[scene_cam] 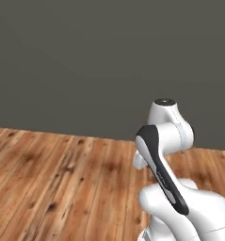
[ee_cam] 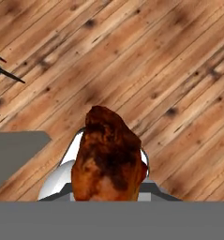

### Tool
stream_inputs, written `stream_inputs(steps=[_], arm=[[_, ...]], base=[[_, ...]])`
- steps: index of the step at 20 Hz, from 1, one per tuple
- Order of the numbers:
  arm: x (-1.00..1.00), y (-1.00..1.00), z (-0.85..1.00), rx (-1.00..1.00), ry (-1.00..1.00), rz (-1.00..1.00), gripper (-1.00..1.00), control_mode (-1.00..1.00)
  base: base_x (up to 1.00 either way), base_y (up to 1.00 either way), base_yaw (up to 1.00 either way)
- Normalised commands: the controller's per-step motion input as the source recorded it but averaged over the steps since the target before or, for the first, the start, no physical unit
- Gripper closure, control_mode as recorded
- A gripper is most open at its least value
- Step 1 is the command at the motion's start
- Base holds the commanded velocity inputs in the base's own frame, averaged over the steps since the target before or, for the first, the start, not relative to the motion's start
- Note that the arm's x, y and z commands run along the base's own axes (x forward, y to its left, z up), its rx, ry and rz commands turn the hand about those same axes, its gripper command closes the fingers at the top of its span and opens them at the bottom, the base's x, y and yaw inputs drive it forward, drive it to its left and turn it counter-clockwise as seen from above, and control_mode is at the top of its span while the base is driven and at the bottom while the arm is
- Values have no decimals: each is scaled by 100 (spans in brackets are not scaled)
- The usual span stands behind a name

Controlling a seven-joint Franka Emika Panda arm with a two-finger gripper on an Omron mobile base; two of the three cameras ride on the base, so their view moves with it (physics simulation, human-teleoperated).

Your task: Take the chicken drumsticks from the pan and place one on each plate on the dining counter.

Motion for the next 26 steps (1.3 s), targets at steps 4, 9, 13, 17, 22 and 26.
stream_inputs(steps=[4, 9, 13, 17, 22, 26], arm=[[0, 0, 0, 0, 0, 0, 100, 100], [0, 0, 0, 0, 0, 0, 100, 100], [0, 0, 0, 0, 0, 0, 100, 100], [0, 0, 0, 0, 0, 0, 100, 100], [0, 0, 0, 0, 0, 0, 100, 100], [0, 0, 0, 0, 0, 0, 100, 100]], base=[[92, 0, 69], [80, 0, 79], [83, 0, 76], [88, 0, 70], [96, 0, 61], [100, 0, 41]])
